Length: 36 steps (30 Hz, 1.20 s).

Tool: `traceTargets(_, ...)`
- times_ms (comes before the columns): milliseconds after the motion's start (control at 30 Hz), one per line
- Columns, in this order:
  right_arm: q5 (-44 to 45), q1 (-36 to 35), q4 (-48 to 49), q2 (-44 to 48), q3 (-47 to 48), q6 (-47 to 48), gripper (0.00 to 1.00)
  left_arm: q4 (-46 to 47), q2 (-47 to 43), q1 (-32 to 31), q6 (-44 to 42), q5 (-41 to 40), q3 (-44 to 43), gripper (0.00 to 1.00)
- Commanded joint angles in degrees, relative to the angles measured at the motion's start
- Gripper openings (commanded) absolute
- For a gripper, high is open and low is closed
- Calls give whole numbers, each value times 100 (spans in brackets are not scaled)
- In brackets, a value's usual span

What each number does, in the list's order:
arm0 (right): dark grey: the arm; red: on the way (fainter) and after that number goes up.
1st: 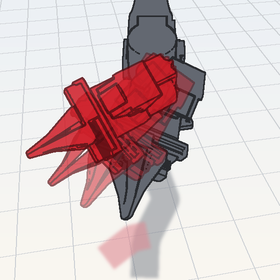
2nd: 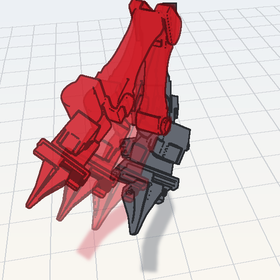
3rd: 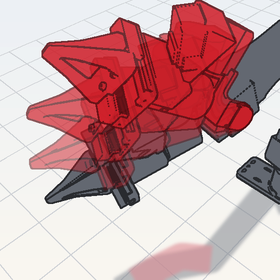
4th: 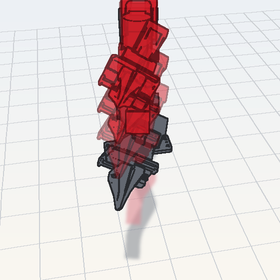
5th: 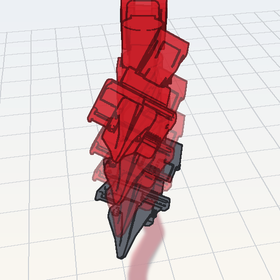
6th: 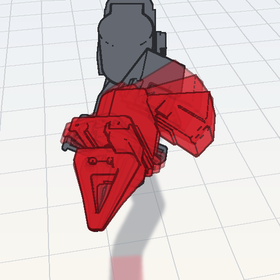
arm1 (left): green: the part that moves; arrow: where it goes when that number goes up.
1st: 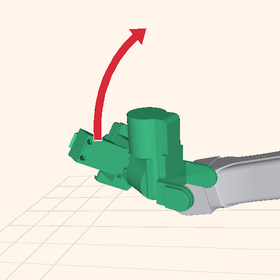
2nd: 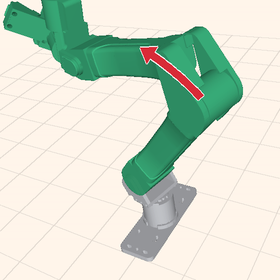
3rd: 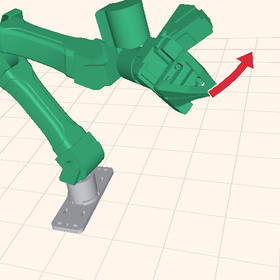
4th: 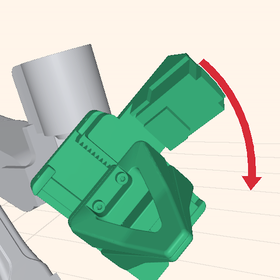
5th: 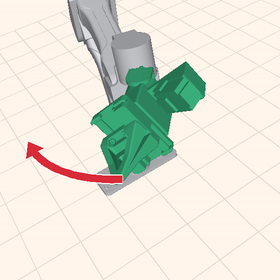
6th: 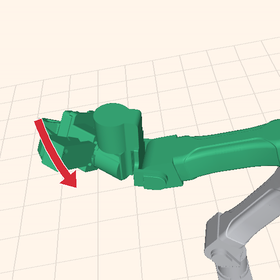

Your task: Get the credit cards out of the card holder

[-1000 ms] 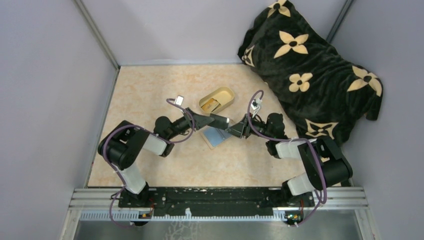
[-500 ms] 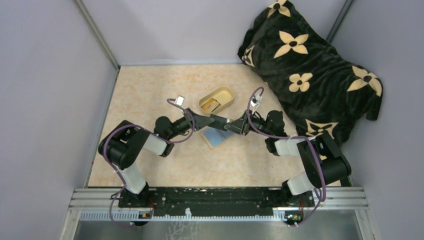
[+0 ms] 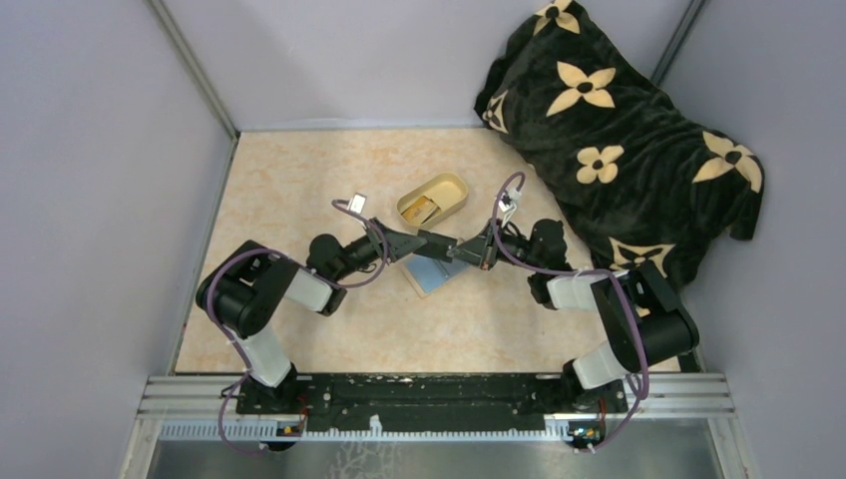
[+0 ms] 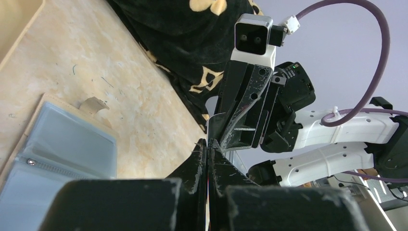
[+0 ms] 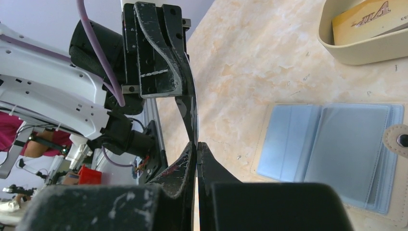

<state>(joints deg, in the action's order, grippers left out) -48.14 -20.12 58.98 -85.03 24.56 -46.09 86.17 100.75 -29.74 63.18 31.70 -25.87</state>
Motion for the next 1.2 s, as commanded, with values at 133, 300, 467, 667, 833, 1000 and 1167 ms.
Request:
traceTargets(133,157,8,130,-18,462,204,0,1635,-63,-7,-93,145,239,0)
traceTargets(300,226,15,40,-45,586,262,0,1631,-79,-6,-93,196,311,0)
traceTargets(467,235,37,32,-130,743,258,0,1631,-135,-59,-102,229,449,0)
traceTargets(667,222,122,51,-163,865,232,0,1631,-157,-102,-125,256,527,0)
traceTargets(833,186,131,129,-210,919,174,0,1631,-149,-208,-151,258,569,0)
traceTargets(1000,152,131,286,-323,929,60,0,1635,-95,-337,-191,243,606,0)
traceTargets(1167,155,143,335,-385,958,26,0,1631,-69,-340,-243,204,613,0)
